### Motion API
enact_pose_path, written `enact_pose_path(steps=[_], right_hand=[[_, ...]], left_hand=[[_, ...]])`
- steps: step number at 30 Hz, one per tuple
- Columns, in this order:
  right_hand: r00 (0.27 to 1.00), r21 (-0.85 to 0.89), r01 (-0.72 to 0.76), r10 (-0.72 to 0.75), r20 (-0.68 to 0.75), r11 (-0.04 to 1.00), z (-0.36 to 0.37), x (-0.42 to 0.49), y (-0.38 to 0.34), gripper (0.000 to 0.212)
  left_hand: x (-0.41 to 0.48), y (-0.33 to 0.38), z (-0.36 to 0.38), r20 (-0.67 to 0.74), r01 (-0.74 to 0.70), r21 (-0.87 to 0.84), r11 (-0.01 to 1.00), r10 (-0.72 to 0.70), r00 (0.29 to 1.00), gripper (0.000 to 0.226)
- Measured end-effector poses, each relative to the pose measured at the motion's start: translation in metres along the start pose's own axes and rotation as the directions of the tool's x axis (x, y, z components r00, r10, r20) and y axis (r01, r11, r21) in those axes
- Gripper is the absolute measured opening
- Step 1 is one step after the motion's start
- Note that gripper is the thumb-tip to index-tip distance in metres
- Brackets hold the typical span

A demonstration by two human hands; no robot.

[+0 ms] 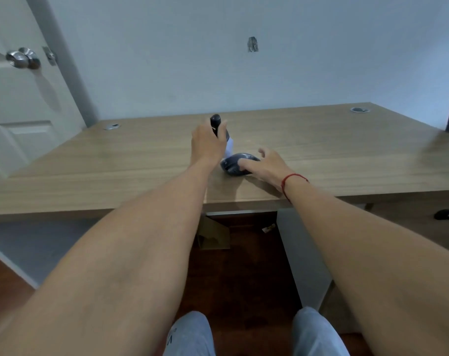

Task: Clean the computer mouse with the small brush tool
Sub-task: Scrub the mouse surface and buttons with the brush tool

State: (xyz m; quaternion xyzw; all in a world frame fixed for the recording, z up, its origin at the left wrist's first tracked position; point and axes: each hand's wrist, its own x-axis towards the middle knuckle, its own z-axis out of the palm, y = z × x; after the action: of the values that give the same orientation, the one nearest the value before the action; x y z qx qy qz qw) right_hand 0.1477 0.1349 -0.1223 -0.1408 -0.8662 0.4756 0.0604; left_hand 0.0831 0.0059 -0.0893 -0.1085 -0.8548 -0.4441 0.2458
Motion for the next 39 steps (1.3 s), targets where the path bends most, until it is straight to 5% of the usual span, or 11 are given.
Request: enact_pose_path(steps=[3, 7, 15, 24, 29, 35, 39], right_hand=[[0.999, -0.143, -0.013, 0.007, -0.045, 0.990, 0.011, -0.008, -0.008, 0.115], [0.987, -0.261, 0.004, -0.046, -0.153, 0.965, 0.024, -0.005, -0.008, 0.094], [0.997, -0.109, 0.064, -0.060, 0.041, 0.992, 0.009, 0.010, -0.003, 0.110], [0.996, -0.040, 0.060, -0.057, 0.074, 0.997, 0.009, 0.012, -0.003, 0.121], [0.992, 0.002, 0.035, -0.035, 0.125, 0.999, 0.005, 0.014, -0.003, 0.142], [0.986, 0.022, 0.054, -0.057, 0.156, 0.998, 0.003, 0.015, 0.000, 0.131], [0.980, 0.048, 0.073, -0.080, 0.180, 0.996, -0.001, 0.017, 0.001, 0.133]], left_hand=[[-0.003, -0.002, -0.001, 0.032, -0.009, 0.021, 1.000, 0.009, 0.999, 0.036], [-0.009, -0.021, 0.000, 0.115, -0.037, 0.204, 0.978, 0.013, 0.993, 0.039], [0.003, 0.001, -0.001, 0.099, -0.051, -0.055, 0.997, 0.057, 0.993, 0.036], [0.014, -0.006, 0.012, 0.179, 0.030, 0.158, 0.987, -0.058, 0.982, 0.044], [0.015, 0.003, 0.017, 0.126, 0.122, -0.108, 0.987, -0.108, 0.986, 0.048], [0.005, -0.015, 0.023, 0.069, 0.201, -0.033, 0.979, -0.198, 0.978, 0.036], [0.009, -0.012, 0.025, 0.076, 0.261, -0.382, 0.887, -0.251, 0.965, 0.030]])
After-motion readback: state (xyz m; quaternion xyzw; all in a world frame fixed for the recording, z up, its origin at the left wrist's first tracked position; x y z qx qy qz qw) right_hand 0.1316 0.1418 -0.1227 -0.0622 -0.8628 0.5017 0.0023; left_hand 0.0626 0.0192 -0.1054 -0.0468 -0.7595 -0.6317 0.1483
